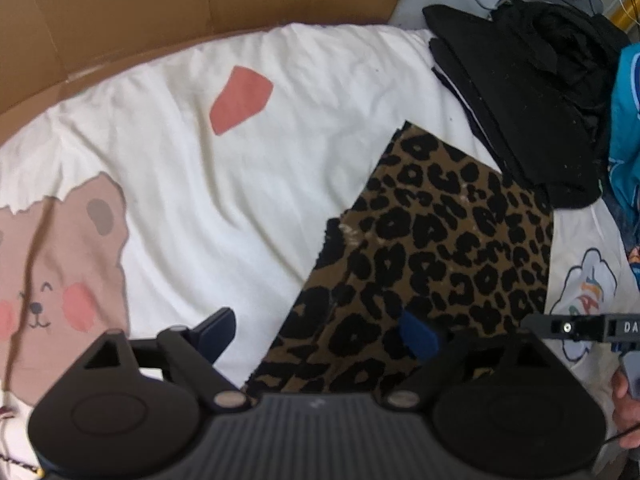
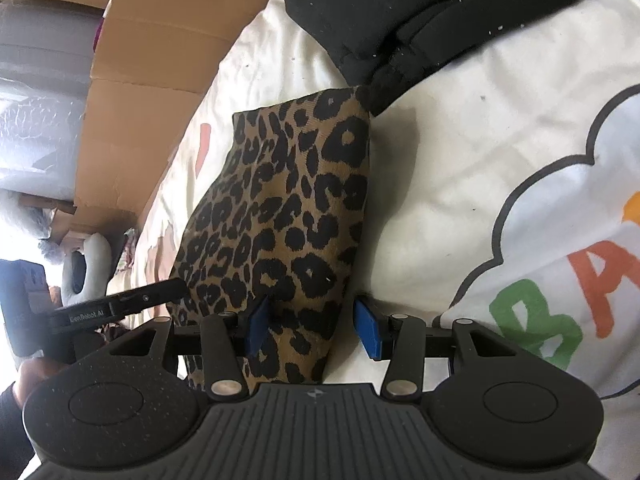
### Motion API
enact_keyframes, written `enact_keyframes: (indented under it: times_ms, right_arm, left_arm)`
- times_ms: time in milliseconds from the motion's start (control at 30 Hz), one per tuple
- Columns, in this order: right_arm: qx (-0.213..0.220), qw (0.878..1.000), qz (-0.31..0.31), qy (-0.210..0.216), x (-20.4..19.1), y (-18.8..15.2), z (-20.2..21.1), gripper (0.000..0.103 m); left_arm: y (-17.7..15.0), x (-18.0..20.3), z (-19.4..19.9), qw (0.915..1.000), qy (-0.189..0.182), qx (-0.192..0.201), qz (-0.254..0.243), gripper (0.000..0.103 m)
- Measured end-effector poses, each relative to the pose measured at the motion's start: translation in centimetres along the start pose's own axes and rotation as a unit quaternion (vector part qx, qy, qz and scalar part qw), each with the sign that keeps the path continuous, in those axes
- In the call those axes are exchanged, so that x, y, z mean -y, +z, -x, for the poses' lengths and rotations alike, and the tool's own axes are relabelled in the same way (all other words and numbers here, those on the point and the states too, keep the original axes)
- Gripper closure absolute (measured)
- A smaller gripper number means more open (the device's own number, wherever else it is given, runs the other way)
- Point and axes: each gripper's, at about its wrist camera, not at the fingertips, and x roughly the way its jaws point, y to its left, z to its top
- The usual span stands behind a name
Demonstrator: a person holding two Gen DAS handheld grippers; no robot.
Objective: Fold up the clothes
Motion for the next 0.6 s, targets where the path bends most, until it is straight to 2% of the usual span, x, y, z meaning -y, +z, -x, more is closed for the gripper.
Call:
enact_keyframes:
  times_ms: [133,167,233,300,433,533,600]
  right_arm:
    - [-0.002,1.000,-0.004,0.013,0.0,0.1,-0.4,0.052]
    - [-0.002,1.000,-0.005,0.016,-0.1,0.1,-0.5,0.060]
    - [-0.003,1.000,-0.007,0.019,-0.1,0.1,-0.7,0.065]
    - [-0.001,1.000,-0.005,0.022,-0.2,0.1,-0.5,0.066]
    - [0.000,1.000,-0.009,0.029,-0.1,0.1,-0.2,0.069]
    - [0.000,0.999,-0.020,0.033,0.3,0.1,-0.2,0.068]
    - [0.000,0.999,-0.036,0.038,0.7,0.0,-0.4,0.068]
  left_arm:
    - [-0.2,-0.3,-1.0,0.9997,-0.023,-0.006,0.002,0.013]
    - [-0.3,-0.4,-1.2,0.9996,-0.029,-0.007,0.002,0.014]
    - [-0.4,-0.6,-1.4,0.9992,-0.040,-0.007,0.001,0.019]
    - [-0.3,-0.6,-1.3,0.9988,-0.049,-0.005,-0.004,0.026]
    - [-0.1,-0.7,-1.0,0.9982,-0.057,-0.003,-0.017,0.031]
    - [0.3,-0.9,-0.9,0.9977,-0.064,-0.002,-0.020,0.031]
    - [0.9,-1.3,-1.1,0.9975,-0.070,-0.001,-0.012,0.027]
